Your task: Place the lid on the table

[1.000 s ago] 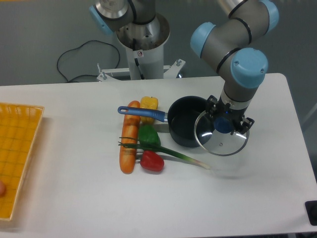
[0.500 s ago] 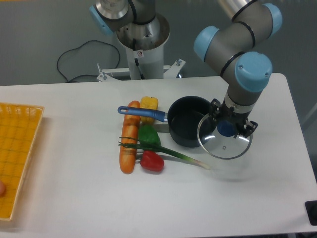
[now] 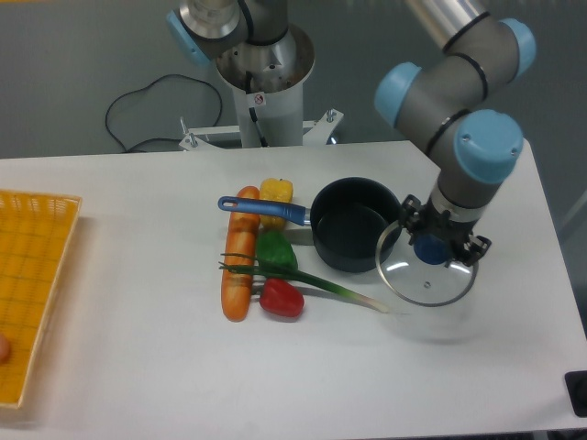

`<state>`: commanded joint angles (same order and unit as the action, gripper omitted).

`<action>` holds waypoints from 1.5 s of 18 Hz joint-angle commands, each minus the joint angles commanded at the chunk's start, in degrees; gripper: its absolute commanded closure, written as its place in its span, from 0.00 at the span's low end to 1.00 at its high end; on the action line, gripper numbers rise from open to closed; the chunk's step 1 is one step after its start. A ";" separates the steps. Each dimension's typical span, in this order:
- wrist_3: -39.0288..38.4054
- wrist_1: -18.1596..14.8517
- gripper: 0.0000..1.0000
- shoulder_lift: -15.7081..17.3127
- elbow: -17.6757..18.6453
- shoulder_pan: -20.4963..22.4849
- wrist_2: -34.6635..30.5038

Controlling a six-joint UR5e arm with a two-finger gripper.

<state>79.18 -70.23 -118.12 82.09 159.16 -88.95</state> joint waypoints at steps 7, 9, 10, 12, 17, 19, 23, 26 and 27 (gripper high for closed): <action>2.56 0.97 0.37 -2.63 -0.09 1.50 -0.35; 2.56 0.97 0.37 -3.43 -0.09 1.59 -0.53; 2.56 0.97 0.37 -3.69 -0.09 1.85 -0.44; 2.56 0.97 0.37 -4.40 -0.09 2.03 -0.26; 2.56 2.46 0.37 -5.71 -0.09 2.21 -0.09; 2.48 3.16 0.37 -5.98 -0.09 2.21 0.00; 2.12 4.13 0.37 -6.68 0.09 1.94 0.00; 2.21 4.75 0.37 -6.95 0.26 1.94 0.00; 2.38 4.84 0.37 -7.12 0.26 1.94 0.00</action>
<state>81.56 -65.39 -125.24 82.35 161.10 -88.95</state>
